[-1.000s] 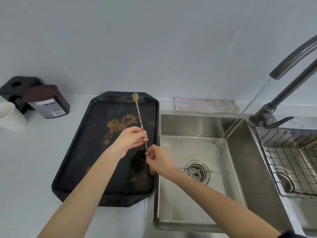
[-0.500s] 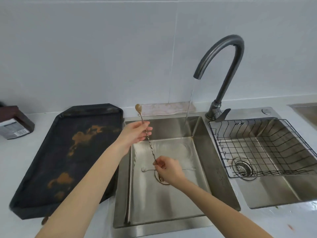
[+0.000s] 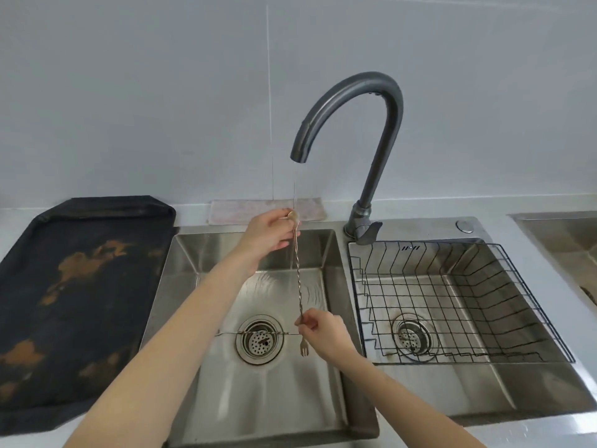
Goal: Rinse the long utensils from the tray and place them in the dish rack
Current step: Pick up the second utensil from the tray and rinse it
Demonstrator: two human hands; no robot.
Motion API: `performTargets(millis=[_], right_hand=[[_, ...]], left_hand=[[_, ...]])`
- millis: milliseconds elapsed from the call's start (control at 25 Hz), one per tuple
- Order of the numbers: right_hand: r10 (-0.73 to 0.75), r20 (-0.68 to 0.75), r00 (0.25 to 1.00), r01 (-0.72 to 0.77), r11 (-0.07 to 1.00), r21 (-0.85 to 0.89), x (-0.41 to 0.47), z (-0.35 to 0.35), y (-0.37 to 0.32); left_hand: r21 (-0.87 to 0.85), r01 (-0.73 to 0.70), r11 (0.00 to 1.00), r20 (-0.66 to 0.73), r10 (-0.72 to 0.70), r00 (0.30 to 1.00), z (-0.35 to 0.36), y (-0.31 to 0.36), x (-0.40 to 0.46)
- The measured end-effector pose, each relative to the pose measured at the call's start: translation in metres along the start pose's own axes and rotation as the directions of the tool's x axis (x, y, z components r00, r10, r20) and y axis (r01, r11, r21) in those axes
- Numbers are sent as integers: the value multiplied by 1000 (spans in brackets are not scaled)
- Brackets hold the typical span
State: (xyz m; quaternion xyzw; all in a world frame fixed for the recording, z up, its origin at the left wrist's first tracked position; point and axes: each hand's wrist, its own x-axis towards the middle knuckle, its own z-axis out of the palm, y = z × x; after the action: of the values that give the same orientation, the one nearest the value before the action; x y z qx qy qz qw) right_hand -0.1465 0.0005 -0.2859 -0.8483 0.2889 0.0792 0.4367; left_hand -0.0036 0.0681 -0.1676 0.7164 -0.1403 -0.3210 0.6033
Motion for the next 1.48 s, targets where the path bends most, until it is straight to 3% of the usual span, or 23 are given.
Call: performTargets(millis=[280, 440, 560, 680, 880, 1320, 1480], right_hand=[[28, -24, 999, -27, 998, 58, 23, -10, 14], [43, -34, 999, -40, 995, 87, 27, -9, 14], [55, -36, 998, -50, 991, 126, 29, -7, 12], [45, -60, 997, -36, 989, 147, 29, -6, 9], [26, -97, 995, -11, 987, 157, 29, -8, 7], [-87, -111, 990, 109, 972, 210, 25, -15, -1], [-88, -106, 991, 113, 959, 259, 18, -16, 3]], left_hand=[[-7, -15, 1000, -138, 14, 990, 17, -7, 26], [232, -58, 971, -331, 135, 934, 24, -12, 30], [315, -90, 945, -368, 209, 906, 30, -10, 33], [262, -86, 961, -340, 175, 924, 28, -8, 38], [11, -109, 994, -275, 107, 955, 26, -10, 35], [-44, 62, 997, -242, -70, 968, 25, -61, 24], [-101, 28, 994, -267, -55, 962, 19, -41, 34]])
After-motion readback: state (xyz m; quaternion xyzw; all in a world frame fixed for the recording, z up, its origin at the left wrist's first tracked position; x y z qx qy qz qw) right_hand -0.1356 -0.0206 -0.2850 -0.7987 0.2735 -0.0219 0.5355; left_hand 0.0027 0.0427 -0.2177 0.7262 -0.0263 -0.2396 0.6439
